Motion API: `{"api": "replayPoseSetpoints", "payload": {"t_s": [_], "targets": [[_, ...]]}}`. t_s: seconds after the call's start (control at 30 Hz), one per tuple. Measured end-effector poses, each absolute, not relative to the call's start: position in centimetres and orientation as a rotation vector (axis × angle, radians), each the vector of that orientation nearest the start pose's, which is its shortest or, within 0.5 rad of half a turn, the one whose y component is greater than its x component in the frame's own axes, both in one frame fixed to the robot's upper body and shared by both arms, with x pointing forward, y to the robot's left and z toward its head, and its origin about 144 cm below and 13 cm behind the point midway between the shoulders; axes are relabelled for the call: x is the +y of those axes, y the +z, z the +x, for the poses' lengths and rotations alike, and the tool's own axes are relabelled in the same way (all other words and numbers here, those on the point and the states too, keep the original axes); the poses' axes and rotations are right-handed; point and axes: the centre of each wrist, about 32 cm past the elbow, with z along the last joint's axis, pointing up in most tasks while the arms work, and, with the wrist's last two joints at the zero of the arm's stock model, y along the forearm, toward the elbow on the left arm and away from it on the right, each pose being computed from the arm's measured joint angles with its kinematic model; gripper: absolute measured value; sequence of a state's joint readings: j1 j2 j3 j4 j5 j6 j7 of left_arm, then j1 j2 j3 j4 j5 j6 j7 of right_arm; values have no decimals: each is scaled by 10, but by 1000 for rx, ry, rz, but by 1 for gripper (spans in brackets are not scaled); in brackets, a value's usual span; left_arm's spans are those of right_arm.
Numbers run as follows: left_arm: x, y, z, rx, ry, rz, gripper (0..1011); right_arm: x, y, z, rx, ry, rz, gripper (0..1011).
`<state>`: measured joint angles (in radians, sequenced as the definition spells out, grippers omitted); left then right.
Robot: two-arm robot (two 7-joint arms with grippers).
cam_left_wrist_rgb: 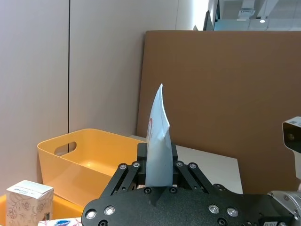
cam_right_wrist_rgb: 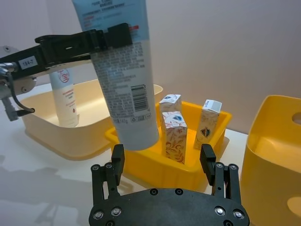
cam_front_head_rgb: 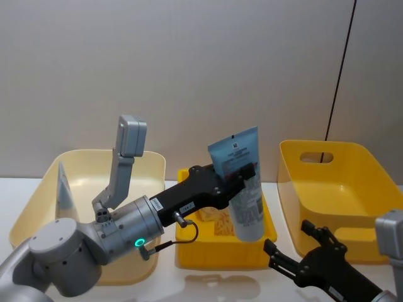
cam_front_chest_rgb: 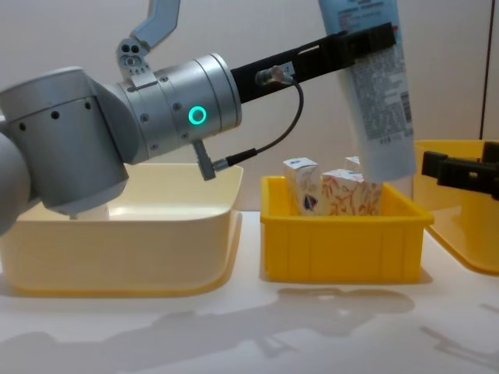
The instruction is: Bimanual collaborative sorting of washing and personal care products
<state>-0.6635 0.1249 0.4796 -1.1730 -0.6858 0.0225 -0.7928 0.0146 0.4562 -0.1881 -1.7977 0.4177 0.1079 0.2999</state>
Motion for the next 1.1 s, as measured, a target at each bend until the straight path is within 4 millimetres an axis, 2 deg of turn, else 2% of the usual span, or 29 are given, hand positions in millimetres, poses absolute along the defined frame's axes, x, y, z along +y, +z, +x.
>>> {"api": "replayPoseSetpoints", "payload": {"t_s": [0.43,1.1], "targets": [[141,1261,609,54,355,-326,240,-272,1226,474,-79,-915,-32,1001],[140,1261,609,54,354,-326,240,-249,1235,503,-137,-863,-56,1001]]}}
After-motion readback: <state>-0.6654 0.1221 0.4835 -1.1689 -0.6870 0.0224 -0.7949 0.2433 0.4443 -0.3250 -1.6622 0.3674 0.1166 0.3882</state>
